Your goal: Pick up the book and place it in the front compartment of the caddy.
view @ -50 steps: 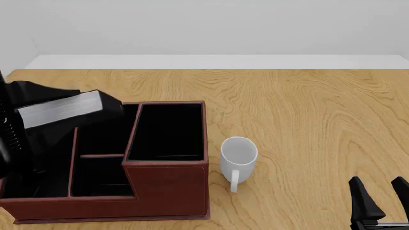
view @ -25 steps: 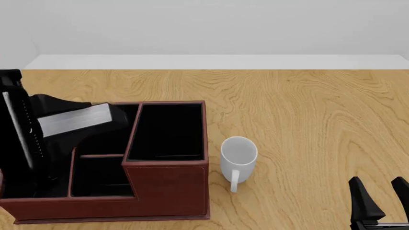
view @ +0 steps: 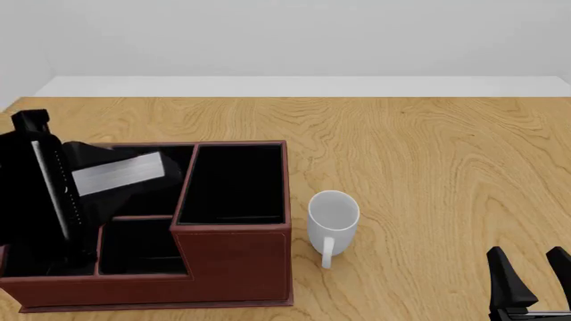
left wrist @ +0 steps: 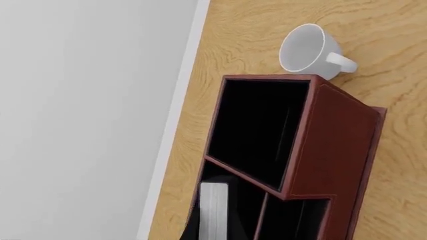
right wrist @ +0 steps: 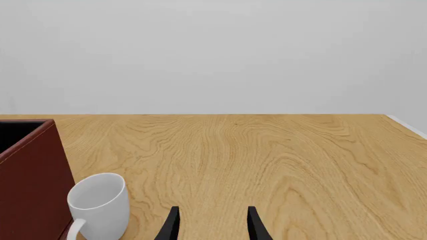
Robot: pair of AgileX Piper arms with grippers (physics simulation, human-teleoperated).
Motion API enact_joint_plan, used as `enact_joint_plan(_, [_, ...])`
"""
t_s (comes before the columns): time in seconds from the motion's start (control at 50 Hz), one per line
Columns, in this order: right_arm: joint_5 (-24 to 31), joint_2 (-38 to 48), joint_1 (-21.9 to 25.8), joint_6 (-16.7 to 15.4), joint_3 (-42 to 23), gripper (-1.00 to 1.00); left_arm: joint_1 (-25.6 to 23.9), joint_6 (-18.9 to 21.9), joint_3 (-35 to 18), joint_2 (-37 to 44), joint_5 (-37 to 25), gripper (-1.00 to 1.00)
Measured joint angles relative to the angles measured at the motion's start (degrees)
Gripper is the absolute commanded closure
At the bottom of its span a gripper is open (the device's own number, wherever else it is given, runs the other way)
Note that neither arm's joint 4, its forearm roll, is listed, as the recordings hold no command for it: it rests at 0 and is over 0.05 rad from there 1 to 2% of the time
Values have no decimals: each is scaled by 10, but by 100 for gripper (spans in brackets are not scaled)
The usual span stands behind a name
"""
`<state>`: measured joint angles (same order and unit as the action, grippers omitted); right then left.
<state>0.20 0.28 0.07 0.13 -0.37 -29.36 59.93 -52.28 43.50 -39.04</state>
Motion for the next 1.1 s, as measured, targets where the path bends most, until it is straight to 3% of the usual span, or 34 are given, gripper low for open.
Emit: enact_joint_plan(1.1, [0,0,0,0,0,-100,28,15,55,35,75,100])
